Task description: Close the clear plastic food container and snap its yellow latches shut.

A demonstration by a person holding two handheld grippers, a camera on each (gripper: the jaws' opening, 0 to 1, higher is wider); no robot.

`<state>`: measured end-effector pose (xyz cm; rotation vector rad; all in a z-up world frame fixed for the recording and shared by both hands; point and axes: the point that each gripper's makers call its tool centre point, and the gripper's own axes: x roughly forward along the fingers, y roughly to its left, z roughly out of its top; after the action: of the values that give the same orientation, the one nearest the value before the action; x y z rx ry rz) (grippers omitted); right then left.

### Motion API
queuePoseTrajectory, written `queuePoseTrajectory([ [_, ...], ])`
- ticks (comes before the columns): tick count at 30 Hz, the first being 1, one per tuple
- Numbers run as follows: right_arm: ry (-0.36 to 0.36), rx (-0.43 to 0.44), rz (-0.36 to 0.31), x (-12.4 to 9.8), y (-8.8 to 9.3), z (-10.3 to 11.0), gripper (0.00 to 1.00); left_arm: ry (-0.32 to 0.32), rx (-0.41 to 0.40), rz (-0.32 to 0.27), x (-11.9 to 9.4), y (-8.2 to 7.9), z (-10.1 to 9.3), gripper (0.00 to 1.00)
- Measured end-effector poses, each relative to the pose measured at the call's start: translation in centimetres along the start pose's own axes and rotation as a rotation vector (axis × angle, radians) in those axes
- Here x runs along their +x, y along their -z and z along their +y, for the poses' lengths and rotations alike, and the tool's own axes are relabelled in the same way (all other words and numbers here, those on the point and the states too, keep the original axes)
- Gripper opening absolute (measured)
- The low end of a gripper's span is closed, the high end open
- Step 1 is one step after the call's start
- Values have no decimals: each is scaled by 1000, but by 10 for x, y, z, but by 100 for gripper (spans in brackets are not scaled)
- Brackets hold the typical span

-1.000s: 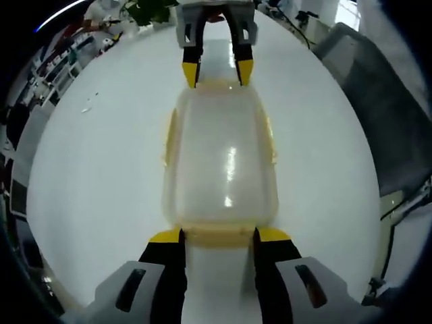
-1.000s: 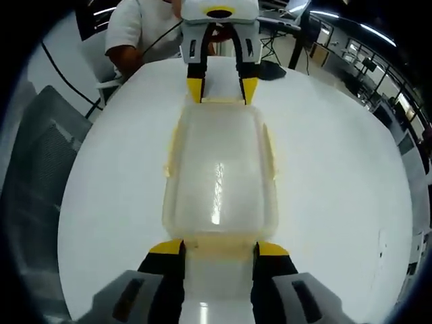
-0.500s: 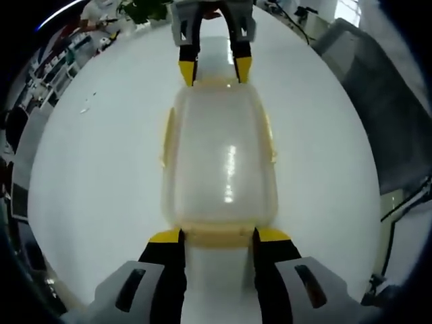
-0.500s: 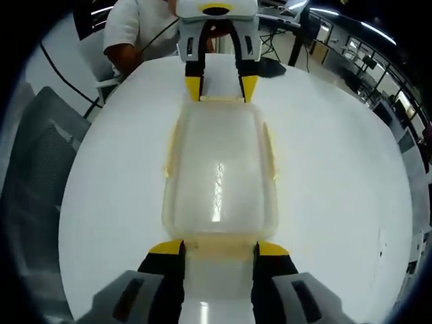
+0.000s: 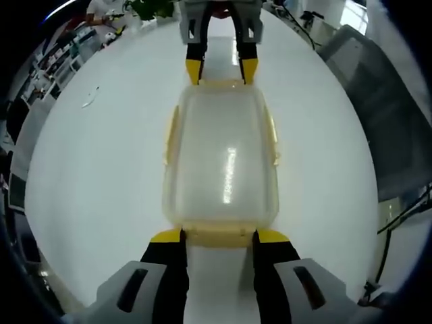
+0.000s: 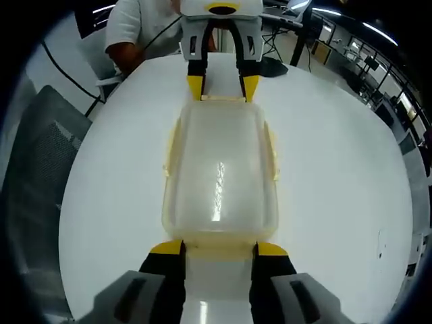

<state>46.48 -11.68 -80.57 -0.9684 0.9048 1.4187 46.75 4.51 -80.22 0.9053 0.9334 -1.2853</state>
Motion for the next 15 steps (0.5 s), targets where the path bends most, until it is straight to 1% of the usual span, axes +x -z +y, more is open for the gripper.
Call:
queuePoseTrajectory([
  [5,7,3,-4,0,0,-1,34,-14,-23,9,-1,-1,0,35],
  [7,21,-8,-6,-1,-1,-4,34,-25,-33,13,-2,0,0,34],
  [9,18,0,4,-1,-1,-3,34,-34,-32,30,-1,0,0,34],
  [10,23,-7,2,-3,-4,-1,34,-34,-25,54,-2,1,-1,34],
  [11,19,-4,1,-4,-4,0,34,-25,-30,56,-2,1,-3,34],
  [13,13,6,-12,-7,-4,1,34,-26,-31,45,-4,2,-3,34],
  [15,22,-9,-3,-10,-6,2,34,-28,-30,41,-7,-1,-4,34],
])
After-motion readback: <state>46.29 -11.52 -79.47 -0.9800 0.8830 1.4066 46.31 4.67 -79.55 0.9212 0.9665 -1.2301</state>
